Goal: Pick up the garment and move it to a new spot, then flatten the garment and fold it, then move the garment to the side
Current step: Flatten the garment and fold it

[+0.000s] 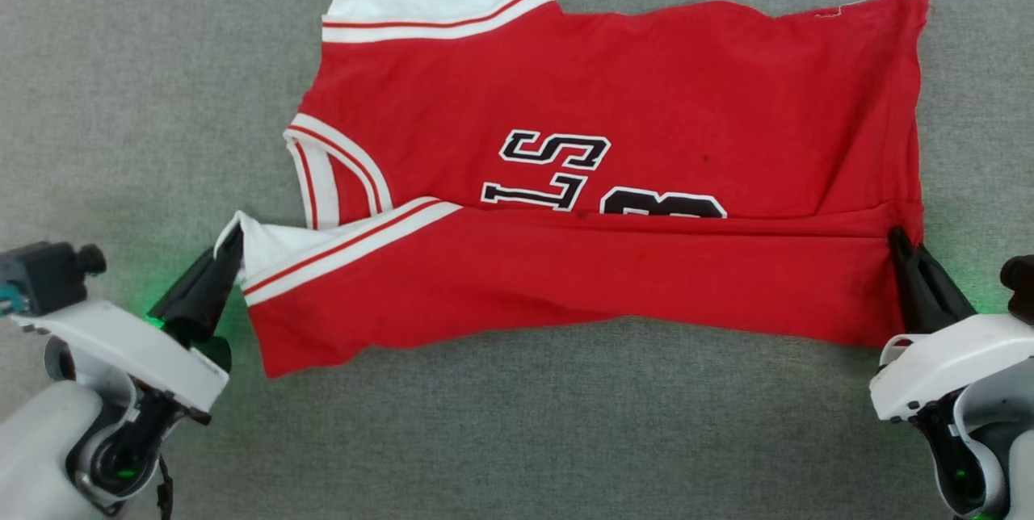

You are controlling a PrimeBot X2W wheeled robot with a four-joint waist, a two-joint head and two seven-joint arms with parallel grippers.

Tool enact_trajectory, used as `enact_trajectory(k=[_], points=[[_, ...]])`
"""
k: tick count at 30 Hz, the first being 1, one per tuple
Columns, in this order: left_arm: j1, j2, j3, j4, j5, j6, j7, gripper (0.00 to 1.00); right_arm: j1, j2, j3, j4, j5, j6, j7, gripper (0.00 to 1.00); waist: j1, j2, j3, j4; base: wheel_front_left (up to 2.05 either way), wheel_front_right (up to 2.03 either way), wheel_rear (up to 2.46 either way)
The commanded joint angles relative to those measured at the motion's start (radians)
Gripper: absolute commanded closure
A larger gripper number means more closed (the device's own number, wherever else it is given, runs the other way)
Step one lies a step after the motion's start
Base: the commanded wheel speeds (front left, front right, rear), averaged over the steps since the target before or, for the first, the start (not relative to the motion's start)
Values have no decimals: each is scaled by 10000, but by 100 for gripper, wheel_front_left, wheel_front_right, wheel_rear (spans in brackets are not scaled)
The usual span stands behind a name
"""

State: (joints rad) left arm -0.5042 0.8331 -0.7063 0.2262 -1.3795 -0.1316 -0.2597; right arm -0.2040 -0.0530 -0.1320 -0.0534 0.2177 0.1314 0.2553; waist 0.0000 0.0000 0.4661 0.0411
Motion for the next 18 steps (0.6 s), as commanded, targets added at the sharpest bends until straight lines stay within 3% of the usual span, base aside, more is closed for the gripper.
enact_trajectory(k=[1, 2, 3, 5, 6, 12, 18], points=[[-193, 20, -71, 126, 32, 19, -41, 61, -75, 34, 58, 175, -80, -15, -15, 100, 0, 0, -53, -6, 0, 0, 0], [-309, 22, -173, 220, 58, 19, -49, 26, -110, 39, 93, 241, -106, -15, -48, 100, 0, 0, -101, -8, 0, 0, 0], [-407, 20, -212, 310, 71, 19, -54, 0, -112, 38, 118, 301, -80, -15, -63, 87, 0, 0, -180, -10, 0, 0, 0], [-535, 34, -129, 305, -100, 19, -49, 0, -191, 39, 90, 318, 28, -13, -205, 20, 0, 0, -356, -21, 0, 0, 0], [-590, 156, -63, 354, -57, 19, -51, 0, -233, 39, 48, 318, 51, -13, -261, 0, 0, 0, -451, -25, 0, 0, 0], [-734, 904, -423, 104, -209, 19, 106, 0, -291, 34, -186, 121, 122, -13, -299, 0, 0, 0, -1232, -20, 0, 0, 0], [-971, 2278, -1664, -1081, -914, 19, 2932, 0, -271, -119, -251, -359, 320, -13, 60, 0, 0, 0, -1806, 38, 0, 0, 0]])
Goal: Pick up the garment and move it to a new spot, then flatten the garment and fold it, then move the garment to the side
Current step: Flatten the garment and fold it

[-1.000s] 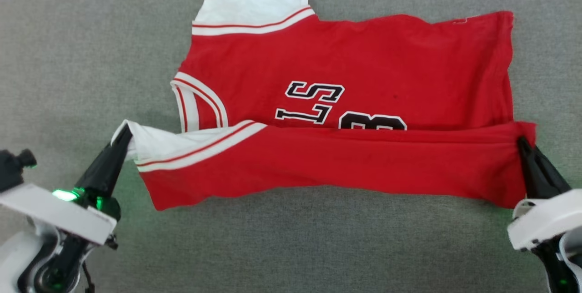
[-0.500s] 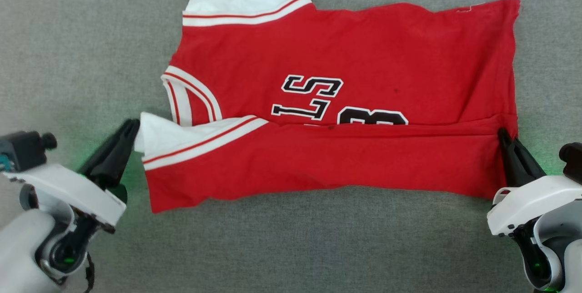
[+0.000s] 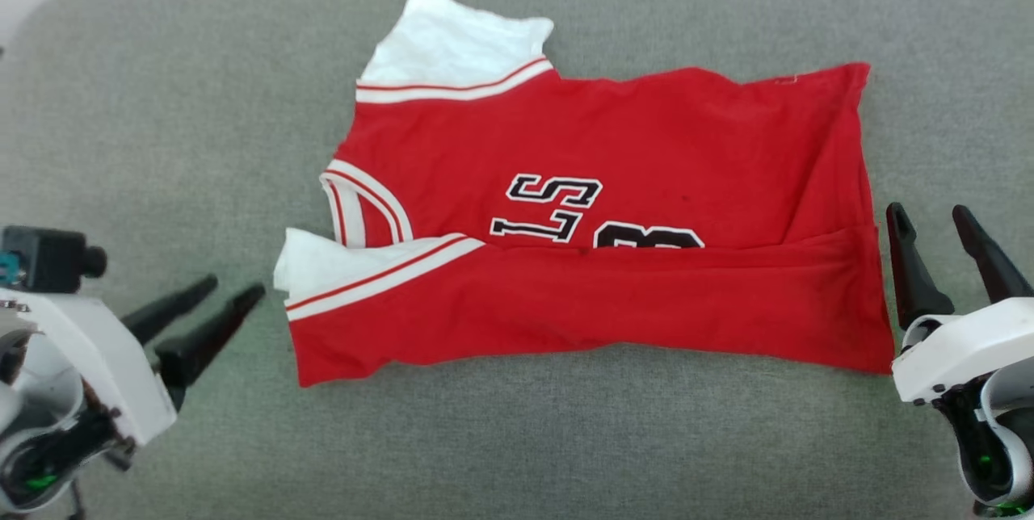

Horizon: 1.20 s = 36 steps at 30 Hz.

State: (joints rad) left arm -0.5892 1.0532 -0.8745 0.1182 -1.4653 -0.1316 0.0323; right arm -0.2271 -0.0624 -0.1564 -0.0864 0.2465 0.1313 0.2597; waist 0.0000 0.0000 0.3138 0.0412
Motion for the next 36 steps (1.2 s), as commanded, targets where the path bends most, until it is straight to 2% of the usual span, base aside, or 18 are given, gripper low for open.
enact_trajectory(k=[1, 5, 8, 12, 16, 18, 23, 24, 25, 26, 30, 36], points=[[-183, 281, -182, -300, -126, 19, 596, 0, -62, -63, -6, -113, 78, -11, 92, 0, 0, 0, -323, 25, 0, 0, 0], [-486, 789, -804, -1121, -401, 19, 2618, 0, -157, -132, -40, -347, 189, -11, 305, 0, 0, 0, -335, -31, 0, 0, 0], [-646, 787, -1088, -1254, -425, 19, 3384, 0, -155, -109, 42, -431, 221, -11, 339, 0, 0, 0, -220, -164, 0, 0, 0], [-705, 397, -1257, -834, -606, 19, 3672, 0, -116, -61, 230, -490, 192, -11, 342, 0, 0, 0, 76, -405, 0, 0, 0], [-844, 184, -1356, -264, -313, 19, 3572, 0, -80, -6, 303, -616, 100, -11, 298, 0, 0, 0, 332, -609, 0, 0, 0], [-820, -92, -1361, -1, -576, 19, 3539, 0, -49, 20, 321, -707, 50, -11, 273, 0, 0, 0, 485, -730, 0, 0, 0], [-785, -278, -1391, 137, -1057, 20, 3798, 0, 67, 94, 388, -955, -8, -11, 368, 0, 0, 0, 778, -954, 0, 0, 0], [-756, -297, -1360, 66, -1193, 20, 3842, 37, 76, 97, 388, -1009, -16, -11, 398, 0, 0, 0, 813, -980, 0, 0, 0], [-721, -312, -1325, -13, -1322, 20, 3885, 65, 86, 101, 379, -1043, -30, -11, 454, 0, 0, 0, 834, -993, 0, 0, 0], [-681, -306, -1272, -106, -1414, 20, 3917, 100, 105, 111, 415, -1073, -16, -11, 539, 0, 0, 0, 851, -1004, 0, 0, 0], [-550, -130, -1091, -275, -1416, 19, 3812, 100, 151, 59, 758, -1007, 21, -11, 1613, 0, 0, 0, 882, -1043, 0, 0, 0], [-451, 39, -890, -553, -1313, 19, 3760, 100, -113, -164, 871, -1174, -153, -11, 4482, 0, 0, 0, 942, -963, 0, 0, 0]])
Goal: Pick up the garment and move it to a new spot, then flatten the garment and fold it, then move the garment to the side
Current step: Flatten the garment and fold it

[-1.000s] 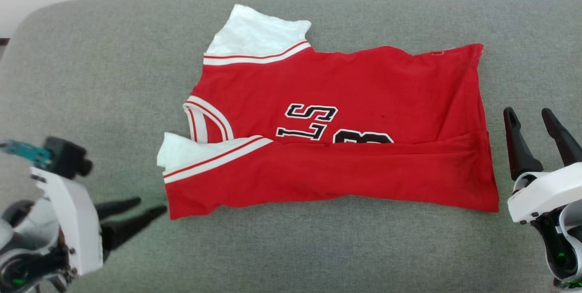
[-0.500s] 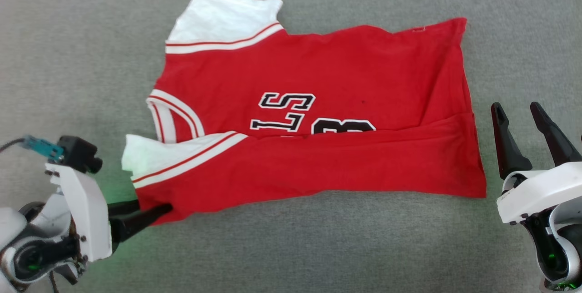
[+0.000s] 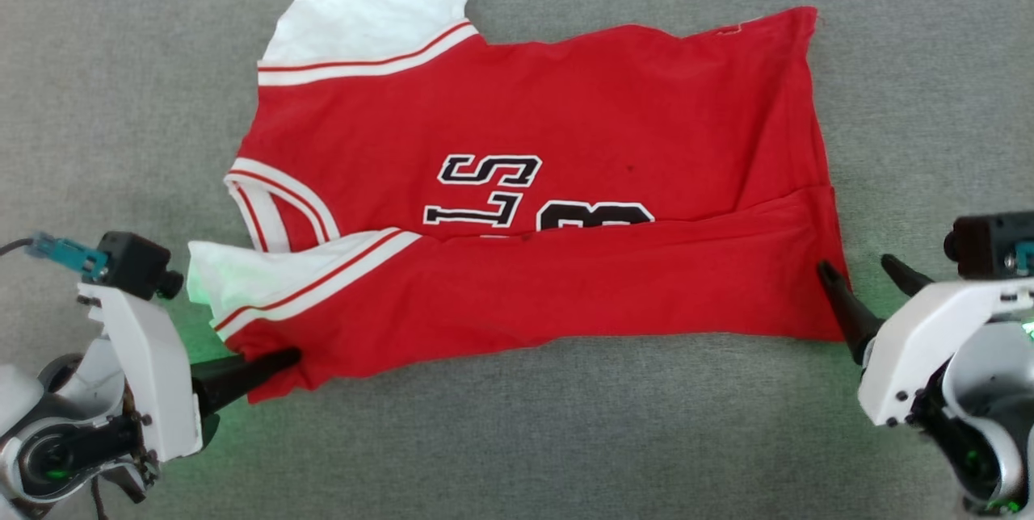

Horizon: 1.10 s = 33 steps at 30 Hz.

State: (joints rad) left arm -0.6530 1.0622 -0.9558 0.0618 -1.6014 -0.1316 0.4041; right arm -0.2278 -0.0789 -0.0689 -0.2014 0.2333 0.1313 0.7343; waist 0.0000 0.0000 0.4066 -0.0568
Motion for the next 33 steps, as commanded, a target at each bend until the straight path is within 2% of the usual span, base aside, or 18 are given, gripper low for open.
enact_trajectory(k=[1, 8, 9, 12, 18, 28, 33], points=[[182, -43, -53, -26, 70, 19, 35, 100, -171, -4, -51, -48, -101, -11, 178, 0, 0, 0, 37, 48, 0, 0, 0], [27, -194, 65, -197, 266, 19, -35, 100, -480, 54, -168, 80, -569, -13, 2597, 0, 0, 0, 222, 343, 0, 0, 0], [0, -233, 69, -188, 281, 19, -38, 100, -463, 83, -193, 118, -623, -11, 2810, 33, 0, 0, 233, 380, 0, 0, 0], [-60, -354, 136, -180, 282, 19, -119, 100, -464, 165, -285, 23, -627, -11, 2948, 100, 0, 0, 228, 468, 0, 0, 0], [216, -249, 312, -339, 114, 19, -405, 100, -130, 160, -456, -256, -386, -13, 2738, 100, 0, 0, -99, 551, 0, 0, 0], [1627, 947, 490, -1926, -10, 19, -1131, 100, 1204, -482, -536, -1237, 358, -13, 3188, 100, 0, 0, -555, 577, 0, 0, 0], [2289, 1305, 416, -2665, 3, 19, -1401, 100, 1699, -748, -800, -1601, 719, -13, 3368, 100, 0, 0, -676, 614, 0, 0, 0]])
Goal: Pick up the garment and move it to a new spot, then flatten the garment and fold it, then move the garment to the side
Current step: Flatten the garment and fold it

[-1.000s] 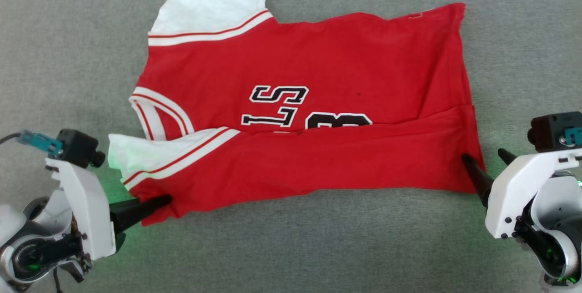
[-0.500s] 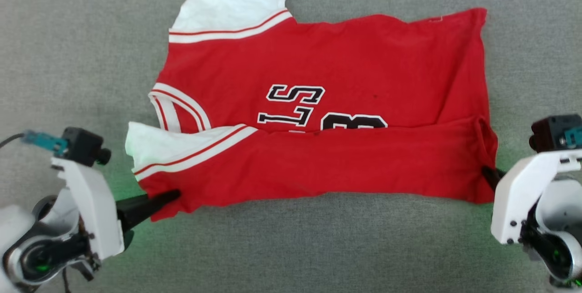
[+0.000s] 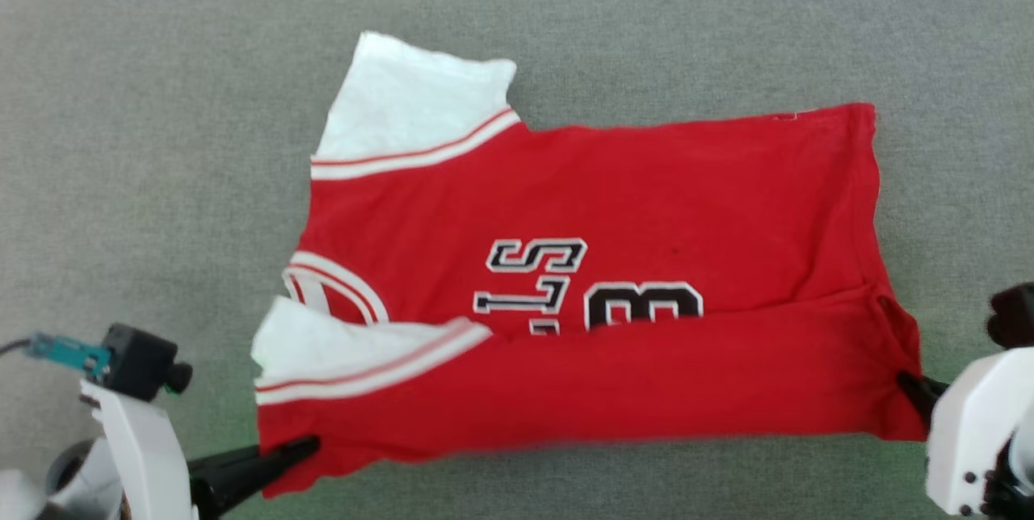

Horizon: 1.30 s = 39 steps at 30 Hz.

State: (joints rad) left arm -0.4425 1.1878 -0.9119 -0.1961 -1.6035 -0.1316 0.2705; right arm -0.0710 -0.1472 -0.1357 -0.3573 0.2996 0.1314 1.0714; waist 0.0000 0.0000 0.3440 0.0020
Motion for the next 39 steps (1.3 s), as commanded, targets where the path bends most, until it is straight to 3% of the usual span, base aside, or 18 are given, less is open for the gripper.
enact_trajectory(k=[1, 2, 3, 4, 5, 8, 13, 18, 22, 29, 39], points=[[276, 43, -15, -142, 0, 19, -153, 100, 184, -90, -196, -108, 97, -15, -63, 100, 0, 0, -78, 45, 0, 0, 0], [342, 19, 44, -119, -42, 19, -275, 100, 214, -114, -220, -160, 168, -15, -123, 86, 0, 0, -106, 68, 0, 0, 0], [385, 7, 95, -58, -10, 19, -393, 83, 225, -132, -200, -201, 294, -15, -248, 62, 0, 0, -133, 85, 0, 0, 0], [426, -25, 148, -5, 55, 19, -545, 62, 207, -161, -166, -252, 409, -15, -431, 5, 0, 0, -165, 100, 0, 0, 0], [470, -78, 228, 47, 43, 19, -742, 2, 166, -175, -107, -341, 470, -13, -645, 0, 0, 0, -200, 114, 0, 0, 0], [619, -104, 503, 101, -58, 19, -1309, 0, -57, -321, -30, -441, 627, -13, -1485, 0, 0, 0, -296, 151, 0, 0, 0], [655, -23, 1373, 526, 81, 19, -2907, 0, -592, -586, 338, -350, 371, -13, -3917, 0, 0, 0, -393, 240, 0, 0, 0], [220, -188, 1957, 1649, 891, 19, -4336, 0, -1268, -81, 899, 325, -499, -15, -6910, 0, 0, 0, -247, 115, 0, 0, 0], [-711, -494, 2145, 2683, 1862, 19, -4826, 0, -1788, 509, 1366, 1089, -1429, -13, -8907, 0, 0, 0, 63, -141, 0, 0, 0], [-3032, -1024, 2107, 4205, 2552, 17, -4460, 0, -2405, 950, 1944, 1627, -2321, -13, -10582, 0, 0, 0, 925, -880, 0, 0, 0], [-6442, -977, 814, 5445, 2839, 19, -1945, 0, -2168, 981, 2547, 1368, -1627, -13, -11467, 0, 0, 0, 2226, -2278, 0, 0, 0]])
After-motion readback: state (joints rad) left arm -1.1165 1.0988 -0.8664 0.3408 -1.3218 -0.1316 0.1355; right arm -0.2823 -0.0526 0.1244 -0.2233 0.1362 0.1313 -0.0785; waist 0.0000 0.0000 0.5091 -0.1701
